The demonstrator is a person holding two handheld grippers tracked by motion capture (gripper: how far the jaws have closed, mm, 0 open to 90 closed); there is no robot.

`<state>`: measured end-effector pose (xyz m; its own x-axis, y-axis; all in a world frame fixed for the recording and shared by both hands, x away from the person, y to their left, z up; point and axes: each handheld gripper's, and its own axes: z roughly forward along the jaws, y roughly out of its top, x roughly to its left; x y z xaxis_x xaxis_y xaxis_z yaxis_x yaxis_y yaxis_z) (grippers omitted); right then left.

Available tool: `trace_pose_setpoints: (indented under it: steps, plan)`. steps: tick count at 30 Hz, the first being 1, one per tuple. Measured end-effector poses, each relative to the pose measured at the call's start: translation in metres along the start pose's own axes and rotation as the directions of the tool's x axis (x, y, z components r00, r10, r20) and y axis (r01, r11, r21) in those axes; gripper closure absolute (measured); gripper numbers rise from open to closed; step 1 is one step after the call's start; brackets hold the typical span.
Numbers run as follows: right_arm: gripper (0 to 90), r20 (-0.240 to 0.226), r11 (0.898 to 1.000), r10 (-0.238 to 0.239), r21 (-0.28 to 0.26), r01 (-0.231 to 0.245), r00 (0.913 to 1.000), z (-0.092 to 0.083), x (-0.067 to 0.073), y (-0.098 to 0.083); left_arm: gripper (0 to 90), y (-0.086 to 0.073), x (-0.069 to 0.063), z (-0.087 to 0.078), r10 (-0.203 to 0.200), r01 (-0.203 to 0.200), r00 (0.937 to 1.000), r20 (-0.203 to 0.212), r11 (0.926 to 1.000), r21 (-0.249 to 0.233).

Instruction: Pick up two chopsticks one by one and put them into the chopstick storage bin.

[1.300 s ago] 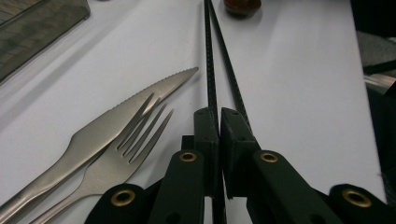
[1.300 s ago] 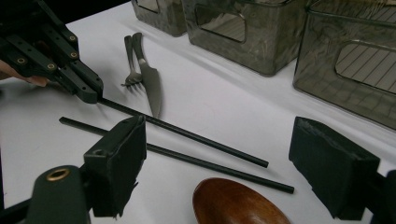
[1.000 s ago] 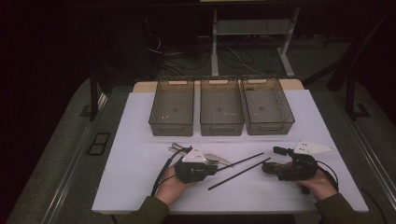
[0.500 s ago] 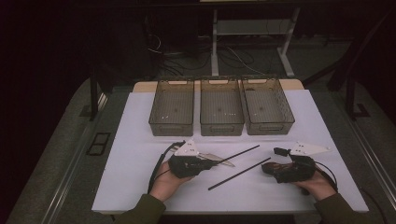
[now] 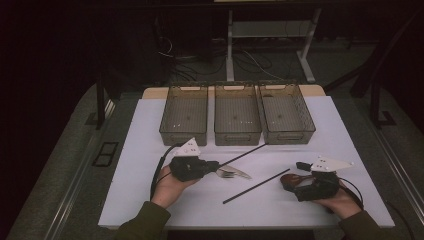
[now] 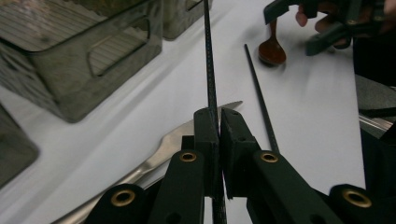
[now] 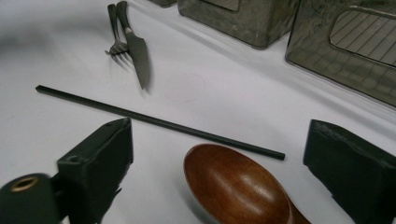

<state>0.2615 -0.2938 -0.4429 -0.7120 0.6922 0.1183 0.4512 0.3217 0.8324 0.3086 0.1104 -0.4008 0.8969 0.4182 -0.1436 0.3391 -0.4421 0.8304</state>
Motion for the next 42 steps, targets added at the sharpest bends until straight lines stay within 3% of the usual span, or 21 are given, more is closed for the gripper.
trace_pose_setpoints:
  steps: [13, 21, 29, 37, 42]
  plan:
    - [0.3, 0.003, 1.000, 0.001, 0.010, -0.001, 1.0000, -0.001, -0.001, -0.004, 84.9, 0.020, 0.028, -0.018, -0.038, 0.037, 0.9980, -0.050, 0.9989, -0.028]
    - [0.3, 0.010, 1.000, 0.004, 0.001, -0.004, 0.9999, -0.002, -0.003, -0.004, 84.9, 0.039, 0.047, -0.029, -0.051, 0.048, 0.9925, -0.111, 0.9984, -0.030]
    - [0.3, 0.007, 1.000, 0.008, 0.006, -0.008, 0.9999, -0.002, -0.004, -0.003, 84.9, 0.051, 0.066, -0.034, -0.070, 0.064, 0.9885, -0.134, 0.9969, -0.045]
    - [0.3, 0.004, 1.000, 0.015, -0.001, -0.015, 0.9999, -0.001, -0.005, -0.004, 84.9, 0.060, 0.087, -0.037, -0.087, 0.078, 0.9784, -0.188, 0.9954, -0.055]
    - [0.3, 0.004, 1.000, 0.020, -0.001, -0.020, 0.9998, -0.001, -0.005, -0.005, 84.9, 0.064, 0.102, -0.039, -0.093, 0.082, 0.9658, -0.242, 0.9951, -0.054]
